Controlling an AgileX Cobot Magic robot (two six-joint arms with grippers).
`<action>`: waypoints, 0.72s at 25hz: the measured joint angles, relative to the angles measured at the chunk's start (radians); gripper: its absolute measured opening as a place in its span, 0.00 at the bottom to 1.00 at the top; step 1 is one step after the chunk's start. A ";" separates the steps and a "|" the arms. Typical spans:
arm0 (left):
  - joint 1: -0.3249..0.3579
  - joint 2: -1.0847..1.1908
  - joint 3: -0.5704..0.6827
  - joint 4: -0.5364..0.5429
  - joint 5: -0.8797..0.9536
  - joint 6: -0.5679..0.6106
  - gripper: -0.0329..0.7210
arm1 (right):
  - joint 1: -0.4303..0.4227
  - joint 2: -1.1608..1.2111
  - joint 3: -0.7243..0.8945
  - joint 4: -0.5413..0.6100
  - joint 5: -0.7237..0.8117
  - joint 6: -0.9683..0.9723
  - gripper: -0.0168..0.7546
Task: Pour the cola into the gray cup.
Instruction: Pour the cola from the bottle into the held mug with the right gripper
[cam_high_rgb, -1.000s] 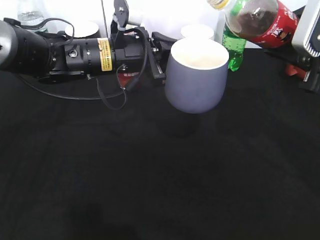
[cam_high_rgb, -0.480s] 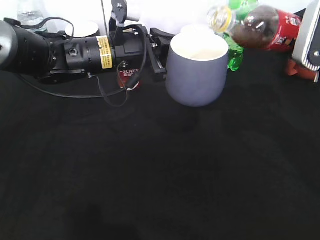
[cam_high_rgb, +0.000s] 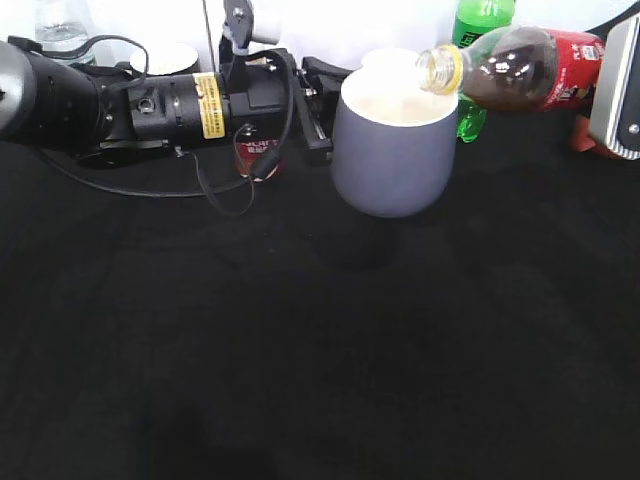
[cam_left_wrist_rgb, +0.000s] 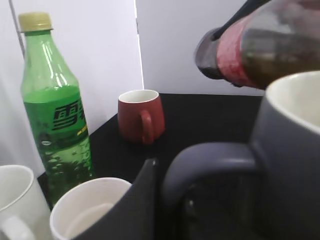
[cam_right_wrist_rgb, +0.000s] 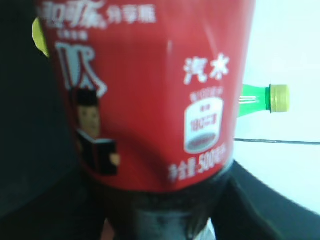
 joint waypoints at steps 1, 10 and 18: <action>0.000 0.000 0.000 0.005 -0.003 0.000 0.11 | 0.000 0.000 0.000 0.000 0.000 -0.002 0.56; 0.000 0.000 0.000 0.043 -0.026 -0.007 0.11 | 0.005 0.000 0.000 0.005 0.018 -0.108 0.56; 0.000 0.000 0.000 0.121 -0.107 -0.052 0.11 | 0.008 0.000 -0.017 0.021 0.018 -0.157 0.54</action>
